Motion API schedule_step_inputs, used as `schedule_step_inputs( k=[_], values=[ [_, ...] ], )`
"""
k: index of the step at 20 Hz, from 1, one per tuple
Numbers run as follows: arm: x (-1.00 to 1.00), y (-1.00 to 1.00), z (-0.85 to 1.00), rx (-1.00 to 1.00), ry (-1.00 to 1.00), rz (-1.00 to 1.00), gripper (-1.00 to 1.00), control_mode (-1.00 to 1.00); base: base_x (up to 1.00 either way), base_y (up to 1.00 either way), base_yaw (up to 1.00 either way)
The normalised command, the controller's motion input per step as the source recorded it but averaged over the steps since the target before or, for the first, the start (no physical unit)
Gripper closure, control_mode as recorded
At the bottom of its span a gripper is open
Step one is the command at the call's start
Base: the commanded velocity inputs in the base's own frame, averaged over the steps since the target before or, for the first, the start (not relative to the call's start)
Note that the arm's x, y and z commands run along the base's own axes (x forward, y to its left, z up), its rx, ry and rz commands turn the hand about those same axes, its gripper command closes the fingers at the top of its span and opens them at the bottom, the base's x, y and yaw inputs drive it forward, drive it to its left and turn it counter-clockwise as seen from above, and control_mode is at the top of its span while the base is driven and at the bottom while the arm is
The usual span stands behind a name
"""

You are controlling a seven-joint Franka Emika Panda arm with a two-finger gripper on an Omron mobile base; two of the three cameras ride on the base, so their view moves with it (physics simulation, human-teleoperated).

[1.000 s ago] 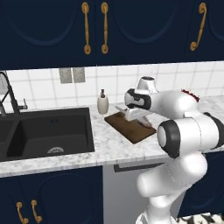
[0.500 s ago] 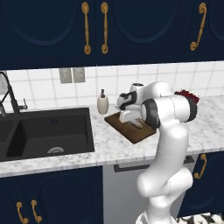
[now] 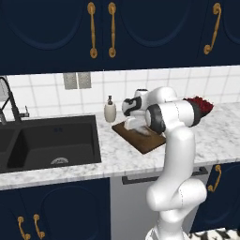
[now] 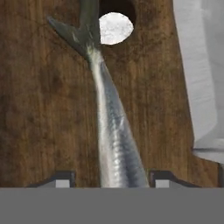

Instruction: Pick up the knife from the drawer and place it on the cutting board. Then place the meat from the plate to the cutting board.

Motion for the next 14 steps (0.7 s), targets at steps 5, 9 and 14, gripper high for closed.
schedule_step_inputs(
  k=[5, 9, 14],
  values=[
    [-0.22, 0.0, 0.19, -0.01, -0.05, 0.0, -1.0, -1.0, 0.0, 0.0, 0.0],
    [-0.66, 0.0, 0.51, 0.0, -0.05, -0.02, -1.0, -1.0, 0.0, 0.0, 0.0],
    [-0.85, 0.0, 0.5, 0.02, -0.04, -0.05, -1.0, -1.0, 0.0, 0.0, 0.0]
  ],
)
